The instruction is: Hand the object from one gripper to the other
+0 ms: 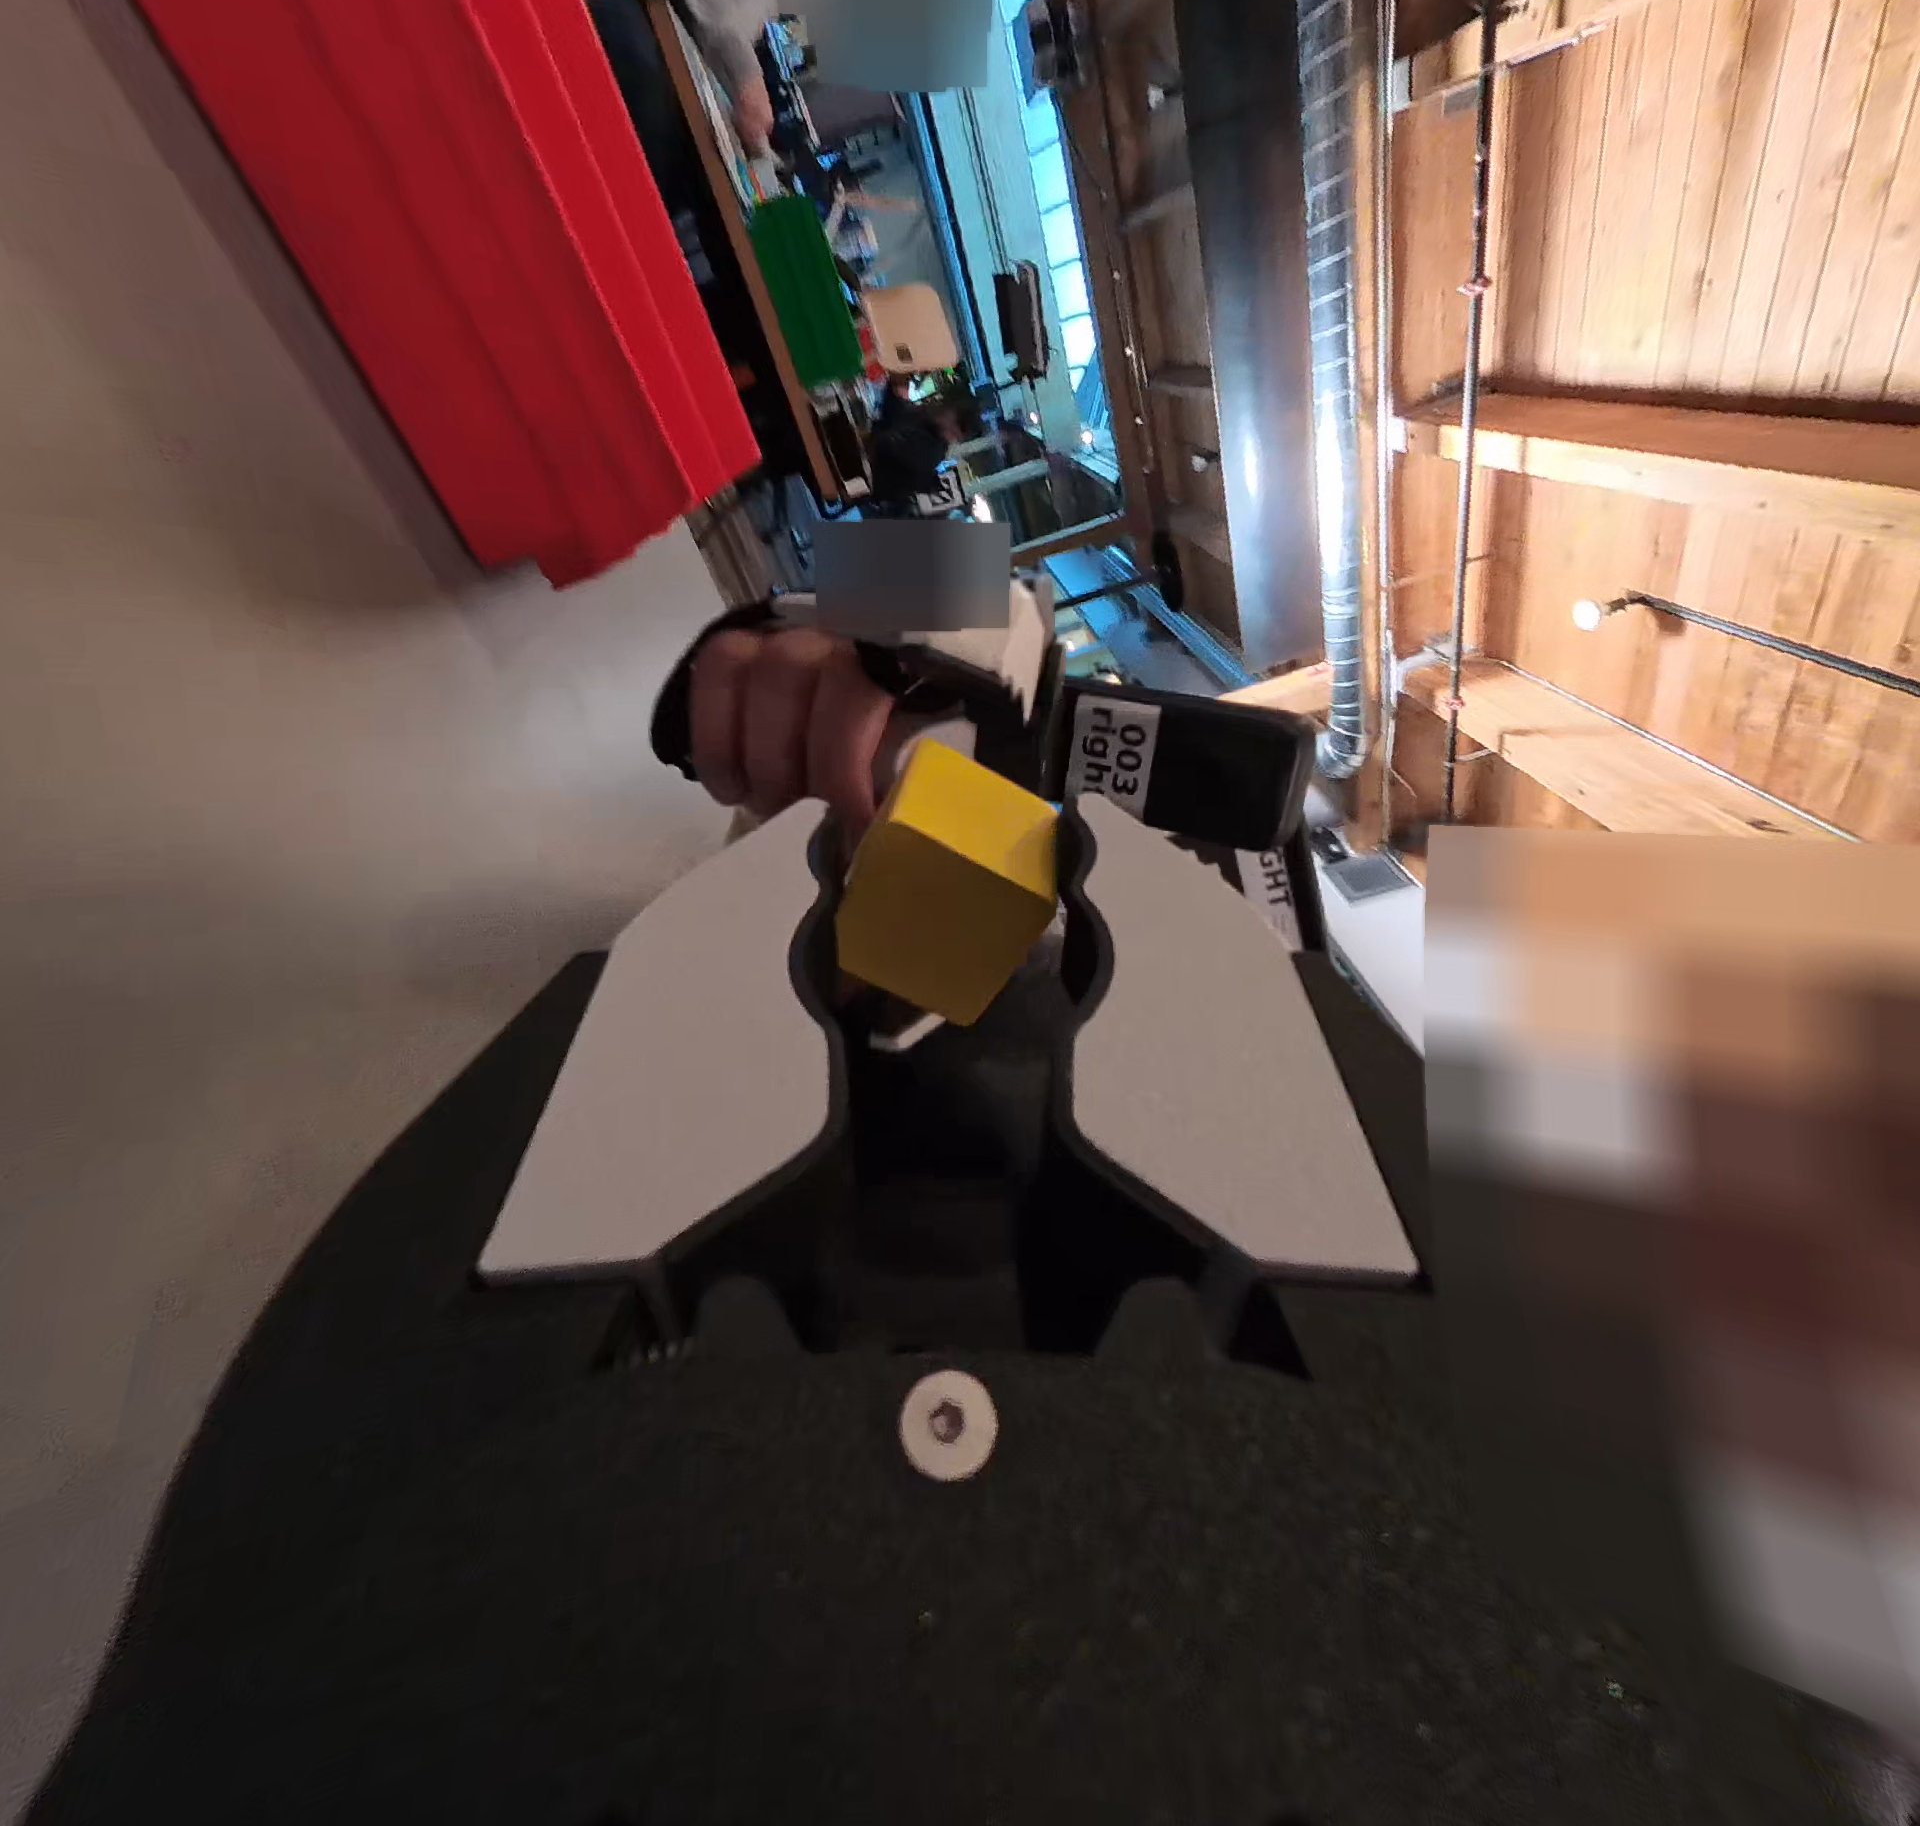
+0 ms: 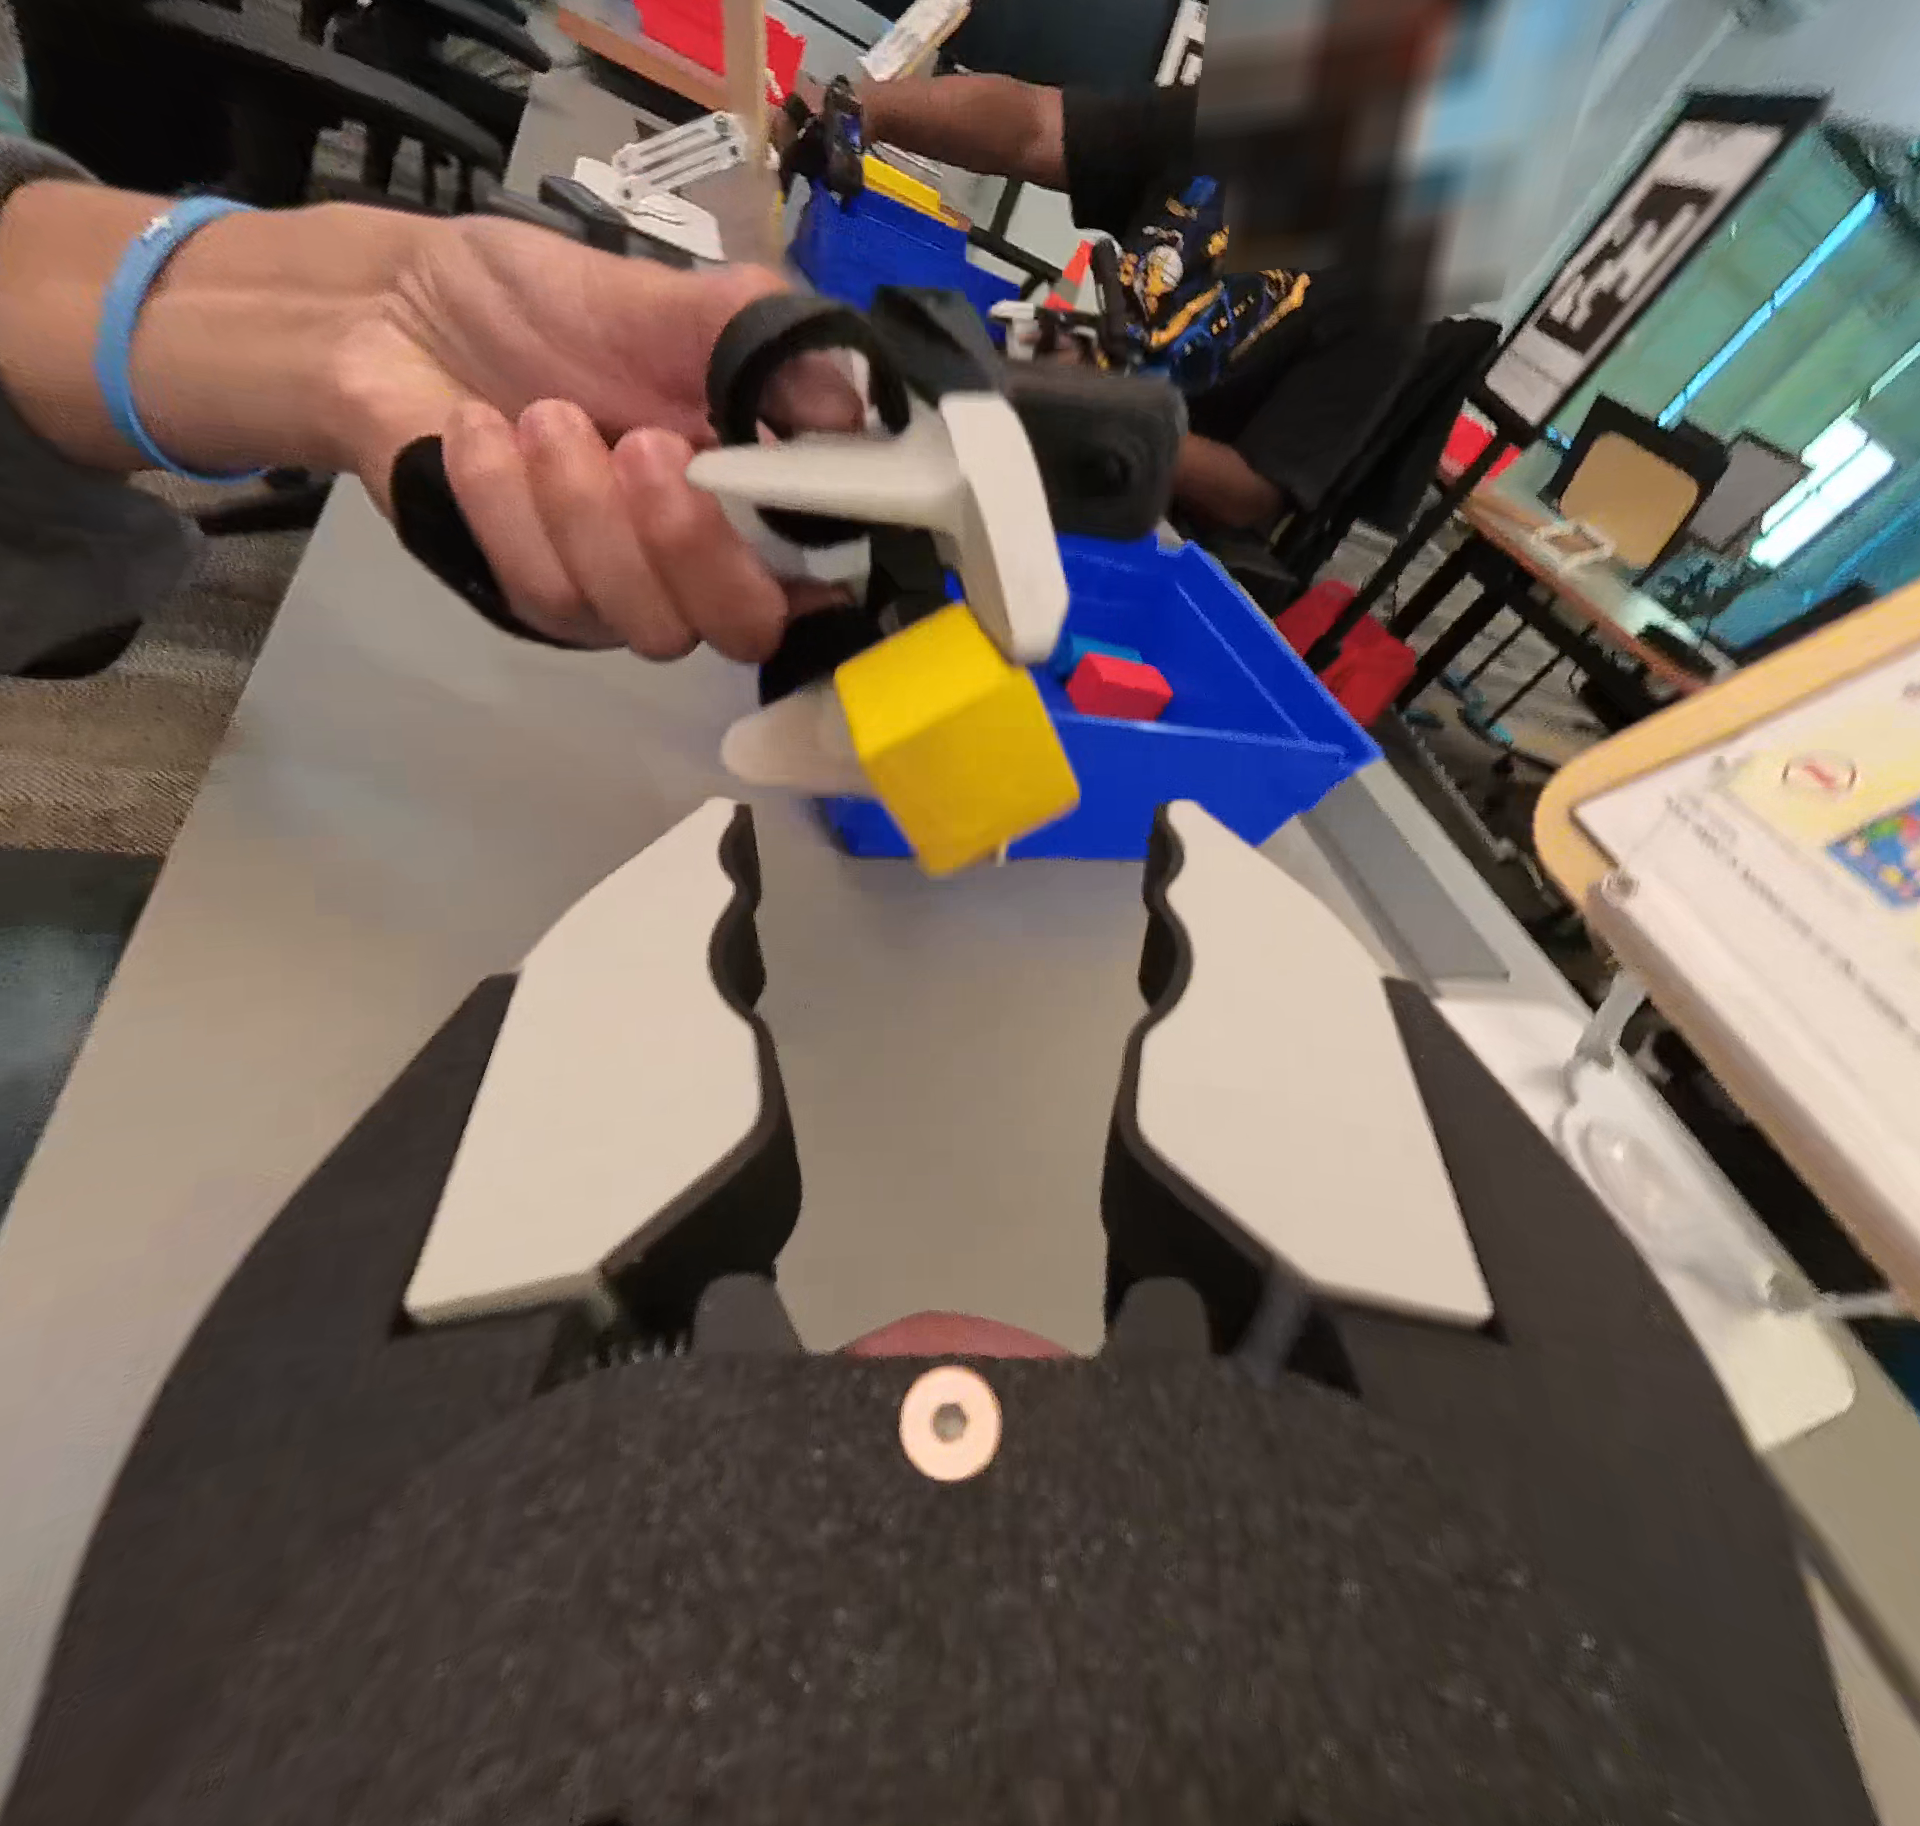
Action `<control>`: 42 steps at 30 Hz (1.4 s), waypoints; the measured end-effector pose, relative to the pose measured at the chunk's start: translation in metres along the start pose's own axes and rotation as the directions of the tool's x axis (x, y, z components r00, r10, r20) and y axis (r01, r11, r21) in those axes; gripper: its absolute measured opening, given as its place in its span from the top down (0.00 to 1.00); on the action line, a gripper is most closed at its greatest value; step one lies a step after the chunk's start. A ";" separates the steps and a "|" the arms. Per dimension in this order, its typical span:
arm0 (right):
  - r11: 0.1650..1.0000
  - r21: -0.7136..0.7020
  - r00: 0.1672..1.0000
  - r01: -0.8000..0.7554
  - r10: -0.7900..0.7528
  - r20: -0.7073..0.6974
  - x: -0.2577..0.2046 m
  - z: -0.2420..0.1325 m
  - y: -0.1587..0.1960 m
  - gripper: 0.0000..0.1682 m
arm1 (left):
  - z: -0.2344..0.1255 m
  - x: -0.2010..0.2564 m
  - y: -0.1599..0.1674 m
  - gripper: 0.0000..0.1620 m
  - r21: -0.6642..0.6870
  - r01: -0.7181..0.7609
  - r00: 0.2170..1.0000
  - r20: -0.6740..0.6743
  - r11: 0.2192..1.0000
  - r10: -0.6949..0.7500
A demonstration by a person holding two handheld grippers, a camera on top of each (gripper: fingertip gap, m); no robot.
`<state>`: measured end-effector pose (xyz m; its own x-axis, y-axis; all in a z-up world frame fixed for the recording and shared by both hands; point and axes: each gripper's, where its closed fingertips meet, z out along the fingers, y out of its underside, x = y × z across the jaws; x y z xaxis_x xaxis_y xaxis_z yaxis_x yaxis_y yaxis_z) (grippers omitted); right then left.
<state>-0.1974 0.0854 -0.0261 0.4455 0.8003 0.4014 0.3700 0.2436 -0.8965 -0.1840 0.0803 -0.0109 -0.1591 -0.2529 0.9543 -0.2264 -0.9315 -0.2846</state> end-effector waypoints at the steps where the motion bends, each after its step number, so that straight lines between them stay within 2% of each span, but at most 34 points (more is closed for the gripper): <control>1: 0.999 0.010 0.999 0.035 -0.035 0.000 -0.002 0.003 -0.003 0.59 | 0.005 0.001 0.005 0.76 -0.015 0.012 1.000 -0.020 1.000 -0.013; 2: 0.998 0.017 0.998 0.068 -0.068 -0.001 -0.004 0.004 -0.005 0.62 | 0.009 0.000 0.010 0.76 -0.032 0.032 0.999 -0.034 0.999 -0.033; 4: 0.989 0.009 0.989 0.146 -0.146 0.007 -0.011 0.003 -0.003 0.77 | 0.013 -0.001 0.016 0.76 -0.044 0.091 0.993 -0.073 0.995 -0.094; 6: 0.984 0.003 0.984 0.176 -0.176 -0.017 -0.014 0.001 -0.004 0.78 | 0.014 -0.001 0.020 0.76 -0.066 0.123 0.985 -0.111 0.990 -0.129; 9: 0.984 -0.020 0.984 0.178 -0.178 0.007 -0.019 -0.002 -0.003 0.78 | 0.009 0.001 0.027 0.75 -0.058 0.100 0.983 -0.150 0.993 -0.108; 11: 0.988 -0.024 0.989 0.150 -0.150 0.006 -0.018 -0.006 -0.003 0.78 | -0.002 0.000 0.032 0.68 -0.003 0.028 0.988 -0.150 1.000 -0.029; 14: 0.991 -0.033 0.991 0.128 -0.129 -0.038 0.002 -0.026 -0.005 0.78 | -0.021 -0.023 0.045 0.66 0.084 -0.095 0.995 0.000 0.992 0.095; 17: 0.996 -0.083 0.979 0.040 -0.055 -0.194 0.070 -0.074 -0.009 0.78 | -0.039 -0.057 0.068 0.71 0.074 -0.212 0.963 0.188 0.975 0.195; 19: 0.984 -0.129 0.959 -0.119 0.081 -0.271 0.120 -0.116 0.001 0.78 | -0.047 -0.073 0.078 0.72 0.054 -0.228 0.940 0.273 0.972 0.206; 20: 0.956 -0.188 0.942 -0.223 0.162 -0.295 0.140 -0.136 0.016 0.78 | -0.048 -0.073 0.080 0.72 0.056 -0.223 0.942 0.267 0.973 0.201; 22: 0.840 -0.363 0.885 -0.404 0.259 -0.387 0.166 -0.174 0.064 0.78 | -0.049 -0.067 0.076 0.73 0.068 -0.226 0.947 0.247 0.972 0.203; 24: 0.727 -0.470 0.820 -0.501 0.226 -0.525 0.186 -0.208 0.111 0.78 | -0.049 -0.070 0.074 0.73 0.039 -0.271 0.924 0.291 0.962 0.249; 26: 0.633 -0.534 0.785 -0.561 0.201 -0.587 0.197 -0.224 0.150 0.78 | -0.048 -0.076 0.076 0.73 0.002 -0.317 0.890 0.347 0.948 0.297; 29: 0.486 -0.582 0.737 -0.652 0.223 -0.638 0.217 -0.232 0.209 0.78 | -0.041 -0.077 0.080 0.74 -0.032 -0.333 0.877 0.358 0.943 0.322; 32: 0.326 -0.685 0.758 -0.651 0.238 -0.608 0.228 -0.227 0.266 0.78 | -0.036 -0.074 0.080 0.74 -0.031 -0.329 0.885 0.339 0.944 0.320; 34: 0.250 -0.752 0.792 -0.610 0.219 -0.570 0.236 -0.223 0.291 0.78 | -0.037 -0.078 0.082 0.74 -0.048 -0.326 0.879 0.354 0.944 0.321; 37: 0.169 -0.817 0.825 -0.552 0.257 -0.504 0.237 -0.214 0.310 0.78 | -0.038 -0.078 0.080 0.74 -0.046 -0.328 0.877 0.357 0.944 0.322; 42: -0.034 -0.917 0.863 -0.398 0.325 -0.387 0.214 -0.219 0.330 0.78 | -0.040 -0.084 0.083 0.74 -0.063 -0.312 0.876 0.368 0.948 0.313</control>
<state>0.1984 0.2173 -0.1951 0.8199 0.5579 0.1281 0.5575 -0.8291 0.0425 -0.2283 0.0345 -0.1184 0.1431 -0.6089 0.7803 -0.2254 -0.7877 -0.5733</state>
